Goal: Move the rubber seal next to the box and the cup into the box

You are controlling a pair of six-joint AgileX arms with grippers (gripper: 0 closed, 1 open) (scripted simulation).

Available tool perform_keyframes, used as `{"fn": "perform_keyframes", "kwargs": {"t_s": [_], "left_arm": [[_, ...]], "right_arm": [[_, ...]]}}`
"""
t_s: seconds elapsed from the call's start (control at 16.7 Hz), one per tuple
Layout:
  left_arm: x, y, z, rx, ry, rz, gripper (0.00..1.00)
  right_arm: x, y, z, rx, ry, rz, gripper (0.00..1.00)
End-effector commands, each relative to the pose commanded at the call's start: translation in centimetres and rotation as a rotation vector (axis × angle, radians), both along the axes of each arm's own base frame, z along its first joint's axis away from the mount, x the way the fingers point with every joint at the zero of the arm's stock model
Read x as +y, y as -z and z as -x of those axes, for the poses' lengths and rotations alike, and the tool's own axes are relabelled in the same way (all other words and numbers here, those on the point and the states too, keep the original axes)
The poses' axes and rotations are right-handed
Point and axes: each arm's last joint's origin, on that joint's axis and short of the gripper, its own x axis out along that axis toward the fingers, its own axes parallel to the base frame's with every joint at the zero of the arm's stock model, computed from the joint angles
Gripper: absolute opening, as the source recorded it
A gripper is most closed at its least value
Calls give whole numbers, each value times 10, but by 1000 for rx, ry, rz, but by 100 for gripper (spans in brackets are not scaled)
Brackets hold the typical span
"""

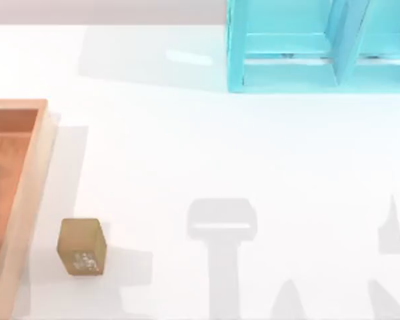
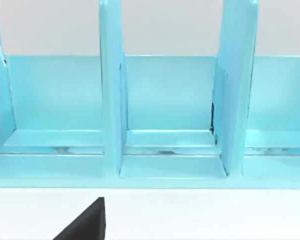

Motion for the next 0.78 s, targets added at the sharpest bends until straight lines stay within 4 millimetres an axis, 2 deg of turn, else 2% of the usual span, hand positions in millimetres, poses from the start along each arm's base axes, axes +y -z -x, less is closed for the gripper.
{"fn": "perform_keyframes", "kwargs": {"t_s": [0.6, 0.78], "left_arm": [[0, 0, 0, 0, 0, 0, 98], [0, 0, 0, 0, 0, 0, 100]], "right_arm": [[0, 0, 0, 0, 0, 0, 100], [0, 0, 0, 0, 0, 0, 100]]}}
